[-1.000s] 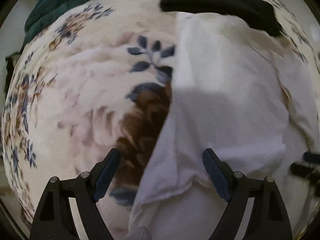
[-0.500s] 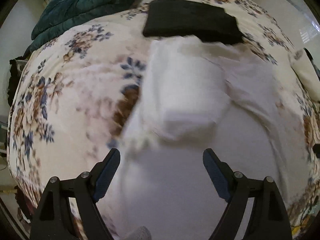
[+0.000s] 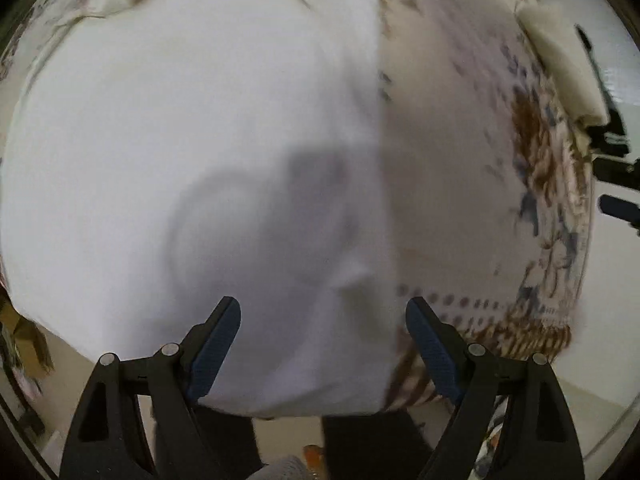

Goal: Fold small clothes

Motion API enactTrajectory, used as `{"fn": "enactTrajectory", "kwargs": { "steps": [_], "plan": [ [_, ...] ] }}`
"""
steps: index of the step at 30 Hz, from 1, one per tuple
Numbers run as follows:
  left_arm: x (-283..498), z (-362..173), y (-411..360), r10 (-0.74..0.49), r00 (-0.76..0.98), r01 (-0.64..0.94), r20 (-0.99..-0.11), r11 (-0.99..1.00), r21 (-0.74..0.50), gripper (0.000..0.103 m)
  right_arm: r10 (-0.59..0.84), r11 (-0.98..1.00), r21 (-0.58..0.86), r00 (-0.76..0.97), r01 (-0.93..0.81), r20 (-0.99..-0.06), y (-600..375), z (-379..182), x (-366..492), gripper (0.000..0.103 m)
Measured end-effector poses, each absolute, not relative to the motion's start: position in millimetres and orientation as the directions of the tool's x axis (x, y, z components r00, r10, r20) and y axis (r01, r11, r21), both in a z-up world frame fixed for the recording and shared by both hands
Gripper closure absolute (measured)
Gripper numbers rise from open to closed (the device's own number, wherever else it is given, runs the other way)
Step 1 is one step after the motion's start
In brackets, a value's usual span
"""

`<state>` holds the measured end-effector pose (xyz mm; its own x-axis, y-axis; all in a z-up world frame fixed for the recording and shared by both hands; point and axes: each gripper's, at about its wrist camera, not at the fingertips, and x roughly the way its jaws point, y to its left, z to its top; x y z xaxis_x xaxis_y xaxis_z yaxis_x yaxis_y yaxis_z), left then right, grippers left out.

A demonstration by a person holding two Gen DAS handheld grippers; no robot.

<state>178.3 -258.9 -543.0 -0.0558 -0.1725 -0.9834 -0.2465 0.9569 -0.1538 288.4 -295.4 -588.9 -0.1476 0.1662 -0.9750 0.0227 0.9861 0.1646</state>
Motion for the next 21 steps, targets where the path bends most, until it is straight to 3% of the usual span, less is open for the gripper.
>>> {"fn": "enactTrajectory", "kwargs": {
  "steps": [4, 10, 12, 13, 14, 16, 21],
  "plan": [
    [174, -568, -301, -0.01, -0.078, -0.212, -0.997, 0.977, 0.007, 0.019, 0.175, 0.985, 0.171, -0.173, 0.038, -0.969, -309, -609, 287, 0.035],
    [143, -561, -297, 0.095, -0.064, -0.222, -0.993, 0.969, 0.107, 0.021, 0.196, 0.979, 0.204, -0.18, -0.026, -0.964, -300, -619, 303, 0.035],
    [139, -565, -301, 0.083, -0.068, -0.21, -0.994, 0.973, 0.096, 0.046, 0.204, 0.975, 0.216, -0.176, -0.047, -0.963, -294, -622, 318, 0.035],
    [139, -571, -305, 0.088, -0.082, -0.187, -0.993, 0.977, 0.102, 0.077, 0.212, 0.973, 0.225, -0.173, -0.054, -0.962, -290, -622, 327, 0.035],
    [138, -575, -307, 0.091, -0.09, -0.173, -0.992, 0.979, 0.105, 0.095, 0.216, 0.971, 0.229, -0.166, -0.064, -0.962, -286, -621, 337, 0.035],
    [139, -570, -301, 0.069, -0.065, -0.201, -0.996, 0.976, 0.081, 0.101, 0.217, 0.969, 0.231, -0.152, -0.083, -0.964, -278, -619, 354, 0.035],
    [126, -524, -270, -0.015, 0.04, -0.283, -0.999, 0.959, -0.026, 0.102, 0.248, 0.952, 0.266, -0.13, -0.149, -0.96, -249, -618, 406, 0.035]
  ]
}}
